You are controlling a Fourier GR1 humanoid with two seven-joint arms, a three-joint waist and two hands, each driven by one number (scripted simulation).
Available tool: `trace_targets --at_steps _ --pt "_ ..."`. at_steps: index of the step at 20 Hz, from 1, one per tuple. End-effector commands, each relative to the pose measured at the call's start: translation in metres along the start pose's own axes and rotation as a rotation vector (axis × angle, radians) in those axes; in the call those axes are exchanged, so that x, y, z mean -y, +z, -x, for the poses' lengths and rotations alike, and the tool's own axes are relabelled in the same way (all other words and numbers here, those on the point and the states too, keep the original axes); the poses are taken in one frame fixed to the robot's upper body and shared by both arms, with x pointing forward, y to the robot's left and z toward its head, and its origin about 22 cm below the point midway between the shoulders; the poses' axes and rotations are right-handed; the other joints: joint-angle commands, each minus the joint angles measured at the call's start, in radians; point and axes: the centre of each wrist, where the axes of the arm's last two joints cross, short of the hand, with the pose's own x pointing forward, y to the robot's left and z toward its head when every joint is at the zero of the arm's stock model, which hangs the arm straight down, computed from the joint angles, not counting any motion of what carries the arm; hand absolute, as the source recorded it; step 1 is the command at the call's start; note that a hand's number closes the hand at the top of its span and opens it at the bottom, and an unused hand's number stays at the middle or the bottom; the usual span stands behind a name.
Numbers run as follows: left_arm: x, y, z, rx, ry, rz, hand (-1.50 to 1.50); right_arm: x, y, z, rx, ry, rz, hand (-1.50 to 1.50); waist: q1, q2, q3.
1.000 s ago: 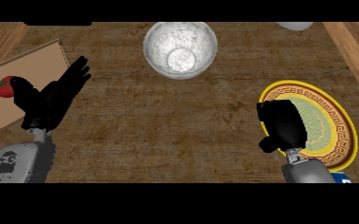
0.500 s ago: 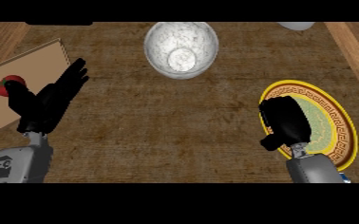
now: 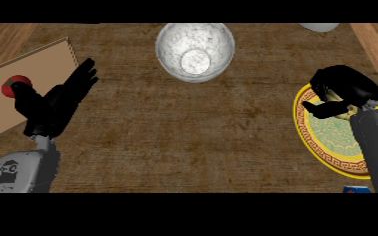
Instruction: Pick the squash from the plate and place it in the bowl
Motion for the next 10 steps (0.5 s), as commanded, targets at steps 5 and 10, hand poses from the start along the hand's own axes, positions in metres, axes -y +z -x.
trace_targets --at_steps 5,10 --pt "0.007 -0.003 -0.009 -0.018 0.004 -0.013 0.00 0.090 -0.003 -0.002 0.138 -0.026 0.068 1.50 -0.025 -0.011 -0.001" --pt "-0.014 0.007 -0.003 -0.021 0.014 -0.026 0.00 0.118 0.029 -0.017 0.164 0.020 0.113 1.50 -0.034 -0.014 -0.001"
